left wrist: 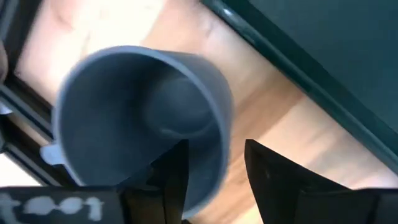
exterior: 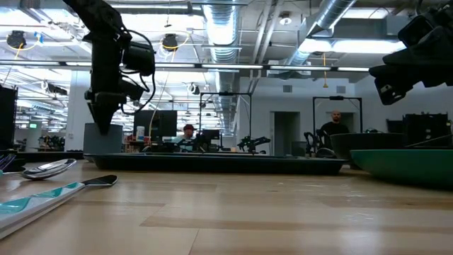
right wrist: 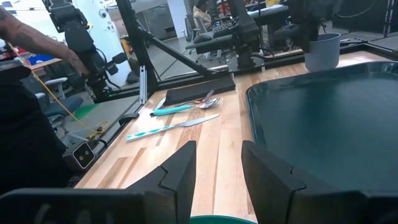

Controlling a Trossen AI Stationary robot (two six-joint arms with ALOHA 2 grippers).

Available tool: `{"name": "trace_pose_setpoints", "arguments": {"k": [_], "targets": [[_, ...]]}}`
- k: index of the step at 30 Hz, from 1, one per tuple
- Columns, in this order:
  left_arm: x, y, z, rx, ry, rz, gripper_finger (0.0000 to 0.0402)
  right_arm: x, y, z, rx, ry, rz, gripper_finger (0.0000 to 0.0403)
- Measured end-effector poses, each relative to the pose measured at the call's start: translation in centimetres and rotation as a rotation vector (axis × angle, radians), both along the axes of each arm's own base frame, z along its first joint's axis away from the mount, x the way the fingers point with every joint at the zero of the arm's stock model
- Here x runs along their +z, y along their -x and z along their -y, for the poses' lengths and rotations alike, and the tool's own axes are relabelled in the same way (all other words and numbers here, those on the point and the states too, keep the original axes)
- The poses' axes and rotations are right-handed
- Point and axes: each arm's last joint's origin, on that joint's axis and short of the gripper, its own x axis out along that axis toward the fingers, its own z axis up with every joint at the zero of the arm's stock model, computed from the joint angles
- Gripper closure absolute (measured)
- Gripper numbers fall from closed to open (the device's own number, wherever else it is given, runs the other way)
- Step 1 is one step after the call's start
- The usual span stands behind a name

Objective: Set up tray
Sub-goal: Put the gray cup on the black serving tray

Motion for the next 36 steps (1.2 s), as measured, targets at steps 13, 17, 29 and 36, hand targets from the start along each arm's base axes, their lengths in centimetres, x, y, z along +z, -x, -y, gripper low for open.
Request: {"name": "trace_pose_setpoints", "arguments": {"k": [13,17,29,36], "targets": [[0.1,0.1,0.0,-0.022,-0.020,-0.021,0.0394,0.0,0.0,0.0,0.000,0.000,0.000,0.0281],[1.2,0.1,0.0,-0.022,-0.031,-0.003,0.0399,0.0,0.0,0.0,0.001,0.000,0.000,0.0281],[10.0,-4.1,-1.6,0.009,-0.021,0.565,0.0401,0.0,0.0,0.0,0.000,0.000,0.000,0.0281],[11.4,-11.6,-2.6,-0.155,0.062,0.553,0.0401,0.0,0.0,0.0,0.000,0.000,0.001,0.0281]]}}
